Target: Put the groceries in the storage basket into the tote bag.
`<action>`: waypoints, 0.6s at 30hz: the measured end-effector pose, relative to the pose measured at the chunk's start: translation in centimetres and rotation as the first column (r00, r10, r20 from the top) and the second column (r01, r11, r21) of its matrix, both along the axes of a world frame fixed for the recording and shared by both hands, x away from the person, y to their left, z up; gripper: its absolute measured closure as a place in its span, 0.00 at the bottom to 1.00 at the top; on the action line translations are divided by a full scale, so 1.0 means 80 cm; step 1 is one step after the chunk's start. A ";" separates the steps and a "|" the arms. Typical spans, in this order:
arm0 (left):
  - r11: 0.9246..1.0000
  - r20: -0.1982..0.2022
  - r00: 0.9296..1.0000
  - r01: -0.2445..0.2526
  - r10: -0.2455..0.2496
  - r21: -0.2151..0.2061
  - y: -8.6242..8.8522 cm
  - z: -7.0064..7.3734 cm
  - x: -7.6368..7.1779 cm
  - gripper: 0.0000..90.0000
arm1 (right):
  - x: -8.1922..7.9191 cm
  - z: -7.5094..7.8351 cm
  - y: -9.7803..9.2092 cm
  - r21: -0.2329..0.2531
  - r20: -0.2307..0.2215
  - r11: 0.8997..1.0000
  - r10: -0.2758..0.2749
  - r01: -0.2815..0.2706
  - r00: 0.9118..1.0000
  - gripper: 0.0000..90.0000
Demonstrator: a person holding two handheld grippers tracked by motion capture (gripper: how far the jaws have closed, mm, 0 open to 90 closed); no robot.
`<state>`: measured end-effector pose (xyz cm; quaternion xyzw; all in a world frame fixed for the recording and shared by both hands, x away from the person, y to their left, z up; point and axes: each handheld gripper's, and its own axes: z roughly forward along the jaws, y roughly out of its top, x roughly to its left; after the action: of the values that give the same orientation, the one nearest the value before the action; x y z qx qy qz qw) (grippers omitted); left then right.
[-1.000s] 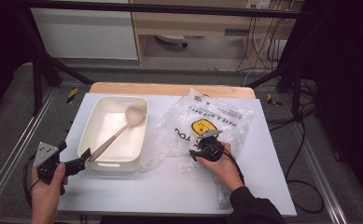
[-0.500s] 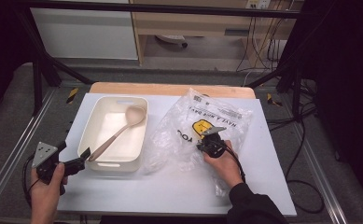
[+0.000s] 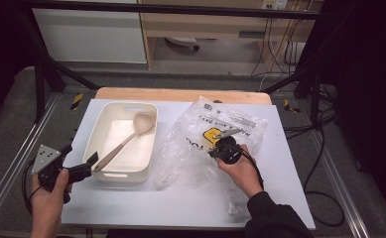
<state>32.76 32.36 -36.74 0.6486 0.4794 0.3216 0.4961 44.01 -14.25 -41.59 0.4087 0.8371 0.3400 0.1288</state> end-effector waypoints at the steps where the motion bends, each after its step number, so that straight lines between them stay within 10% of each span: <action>1: 1.000 0.001 1.000 0.008 -0.008 0.002 -0.003 0.003 0.001 0.06 | 0.000 0.001 0.000 0.001 -0.002 1.000 0.000 0.000 1.000 1.00; 18: 0.989 0.013 0.989 0.147 -0.147 0.035 -0.091 0.046 0.001 0.08 | 0.007 0.038 -0.011 0.014 -0.029 1.000 -0.001 0.001 1.000 1.00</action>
<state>32.83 25.07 -33.07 0.6880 0.4208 0.2972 0.5112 44.59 -15.14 -38.53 0.4151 0.8363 0.3398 0.1137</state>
